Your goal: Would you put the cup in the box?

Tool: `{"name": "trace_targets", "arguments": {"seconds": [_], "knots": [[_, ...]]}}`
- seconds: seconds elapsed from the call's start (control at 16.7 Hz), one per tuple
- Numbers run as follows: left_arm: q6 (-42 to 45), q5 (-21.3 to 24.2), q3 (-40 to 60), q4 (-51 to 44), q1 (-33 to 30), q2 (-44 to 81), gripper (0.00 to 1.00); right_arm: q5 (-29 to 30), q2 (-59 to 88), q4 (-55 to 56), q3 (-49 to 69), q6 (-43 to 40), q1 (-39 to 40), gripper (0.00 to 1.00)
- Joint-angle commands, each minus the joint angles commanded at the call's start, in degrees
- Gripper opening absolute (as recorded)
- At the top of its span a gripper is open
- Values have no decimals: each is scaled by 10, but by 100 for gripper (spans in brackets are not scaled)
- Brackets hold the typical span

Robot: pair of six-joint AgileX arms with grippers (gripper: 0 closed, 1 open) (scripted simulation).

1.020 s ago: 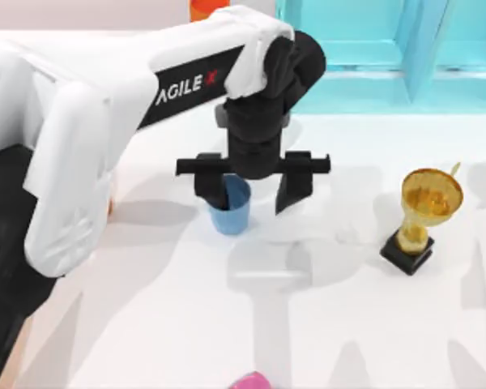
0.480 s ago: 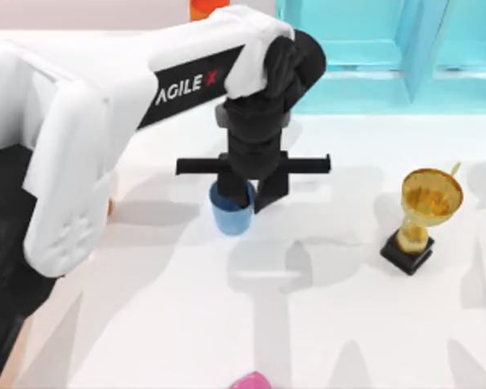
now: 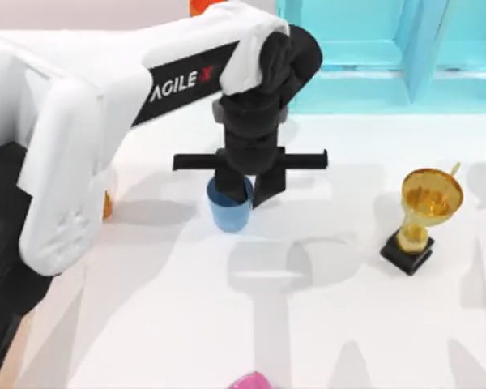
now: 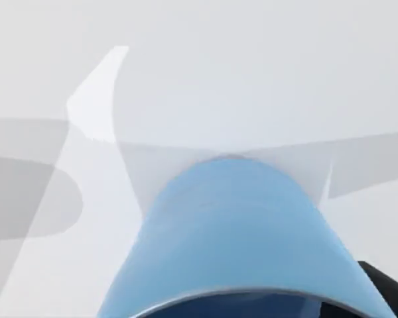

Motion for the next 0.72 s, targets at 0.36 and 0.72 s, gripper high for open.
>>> {"name": "trace_targets", "arguments": {"seconds": [0.36,0.72], "knots": [[136,-18,-25,31,144,-111,0,0,0,0,0,0,0,100],[325,-21,-138,-29,350,-264,0,0,0,0,0,0,0,100]]}}
